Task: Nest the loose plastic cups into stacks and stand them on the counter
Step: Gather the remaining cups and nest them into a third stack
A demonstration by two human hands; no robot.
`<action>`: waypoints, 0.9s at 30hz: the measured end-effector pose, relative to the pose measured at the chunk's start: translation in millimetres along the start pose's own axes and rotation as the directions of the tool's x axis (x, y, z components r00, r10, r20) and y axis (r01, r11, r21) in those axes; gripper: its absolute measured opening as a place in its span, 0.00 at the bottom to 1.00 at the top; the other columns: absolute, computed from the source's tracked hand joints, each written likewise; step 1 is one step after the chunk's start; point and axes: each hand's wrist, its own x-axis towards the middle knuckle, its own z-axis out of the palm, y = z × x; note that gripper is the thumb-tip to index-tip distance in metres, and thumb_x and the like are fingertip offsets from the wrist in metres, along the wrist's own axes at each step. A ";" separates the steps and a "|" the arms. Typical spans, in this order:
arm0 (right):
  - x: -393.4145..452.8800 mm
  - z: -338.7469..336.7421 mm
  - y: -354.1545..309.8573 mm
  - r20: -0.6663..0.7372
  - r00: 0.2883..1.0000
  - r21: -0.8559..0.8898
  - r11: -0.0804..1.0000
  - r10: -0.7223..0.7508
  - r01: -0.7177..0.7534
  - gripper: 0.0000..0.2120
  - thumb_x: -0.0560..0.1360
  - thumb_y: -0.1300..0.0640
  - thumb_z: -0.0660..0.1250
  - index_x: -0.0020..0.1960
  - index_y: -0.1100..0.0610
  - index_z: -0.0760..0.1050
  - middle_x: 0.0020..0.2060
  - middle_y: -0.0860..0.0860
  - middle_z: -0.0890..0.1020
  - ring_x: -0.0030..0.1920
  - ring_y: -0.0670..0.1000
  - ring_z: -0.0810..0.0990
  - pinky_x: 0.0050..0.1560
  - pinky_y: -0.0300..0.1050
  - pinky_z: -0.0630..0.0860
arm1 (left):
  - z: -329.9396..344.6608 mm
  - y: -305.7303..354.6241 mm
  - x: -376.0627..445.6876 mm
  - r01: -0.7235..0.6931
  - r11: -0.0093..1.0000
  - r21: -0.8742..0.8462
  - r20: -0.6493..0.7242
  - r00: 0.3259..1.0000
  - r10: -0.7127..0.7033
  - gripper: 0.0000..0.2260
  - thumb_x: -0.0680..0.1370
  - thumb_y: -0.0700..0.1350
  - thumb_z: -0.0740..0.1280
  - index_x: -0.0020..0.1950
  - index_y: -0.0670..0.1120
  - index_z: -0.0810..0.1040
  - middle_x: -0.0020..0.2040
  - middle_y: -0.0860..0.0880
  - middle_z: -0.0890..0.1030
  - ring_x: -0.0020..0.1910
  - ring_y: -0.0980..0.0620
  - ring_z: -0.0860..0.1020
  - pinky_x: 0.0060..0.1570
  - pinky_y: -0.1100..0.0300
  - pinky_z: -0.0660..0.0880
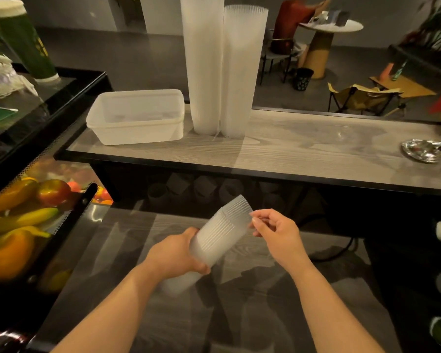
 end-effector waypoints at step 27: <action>110.2 11.4 94.7 -0.070 0.968 -0.794 0.574 0.241 -0.201 0.15 0.81 0.50 0.60 0.64 0.53 0.77 0.57 0.56 0.80 0.55 0.55 0.80 0.55 0.48 0.76 | -10.2 -27.6 7.4 0.136 0.990 -0.043 -0.005 0.991 -0.136 0.44 0.63 0.64 0.77 0.75 0.56 0.62 0.55 0.57 0.74 0.53 0.52 0.77 0.55 0.50 0.79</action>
